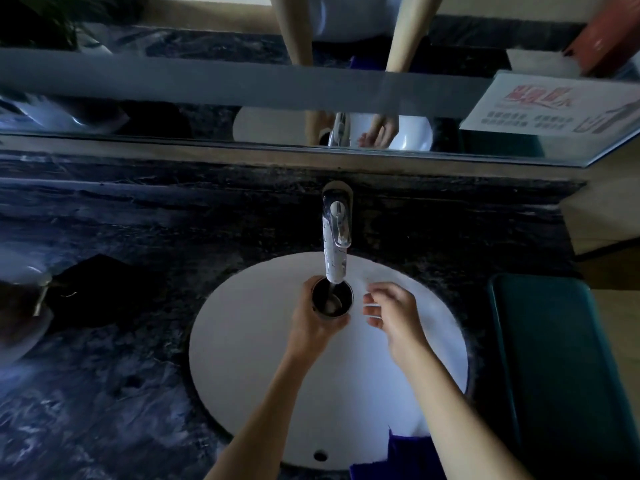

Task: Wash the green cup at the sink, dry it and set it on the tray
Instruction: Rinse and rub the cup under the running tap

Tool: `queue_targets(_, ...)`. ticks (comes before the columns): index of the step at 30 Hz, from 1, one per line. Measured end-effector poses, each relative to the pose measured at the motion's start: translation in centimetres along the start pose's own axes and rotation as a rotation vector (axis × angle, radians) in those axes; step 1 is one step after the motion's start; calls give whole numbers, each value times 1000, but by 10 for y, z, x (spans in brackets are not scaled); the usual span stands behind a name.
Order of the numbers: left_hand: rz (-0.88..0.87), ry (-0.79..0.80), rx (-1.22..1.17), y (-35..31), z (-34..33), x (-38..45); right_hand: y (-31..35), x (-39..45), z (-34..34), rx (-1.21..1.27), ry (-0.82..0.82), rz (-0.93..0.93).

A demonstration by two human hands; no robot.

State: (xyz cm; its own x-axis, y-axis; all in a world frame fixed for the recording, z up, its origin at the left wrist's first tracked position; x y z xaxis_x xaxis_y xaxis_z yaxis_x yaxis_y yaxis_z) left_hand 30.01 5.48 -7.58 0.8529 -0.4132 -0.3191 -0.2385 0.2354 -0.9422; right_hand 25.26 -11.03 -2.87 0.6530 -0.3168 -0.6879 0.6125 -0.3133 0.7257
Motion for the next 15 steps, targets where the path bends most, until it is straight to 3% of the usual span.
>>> queue_targets(6,-27,-66,-15,4,19,6,-22,3,2,-9,13,-52)
queue_targets(11,-19,30,39,3,13,9,-21,6,0,-8,22,-49)
queue_targets(15,-8,14,12,2,17,10,-20,6,1,7,25,-46)
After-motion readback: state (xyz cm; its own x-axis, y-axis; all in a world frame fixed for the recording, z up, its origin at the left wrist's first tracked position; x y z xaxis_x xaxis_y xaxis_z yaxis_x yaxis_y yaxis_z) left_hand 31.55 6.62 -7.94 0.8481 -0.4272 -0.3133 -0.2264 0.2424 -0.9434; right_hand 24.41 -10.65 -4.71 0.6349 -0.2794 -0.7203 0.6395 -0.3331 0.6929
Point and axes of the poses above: each hand's wrist, its own x-axis towards the middle knuckle, its own z-axis out of the back of the hand, y = z × x, the point moved 6 cm from there along x, towards the middle knuckle, and after that the axes turned 10 degrees about y, right-handed, at the moved point
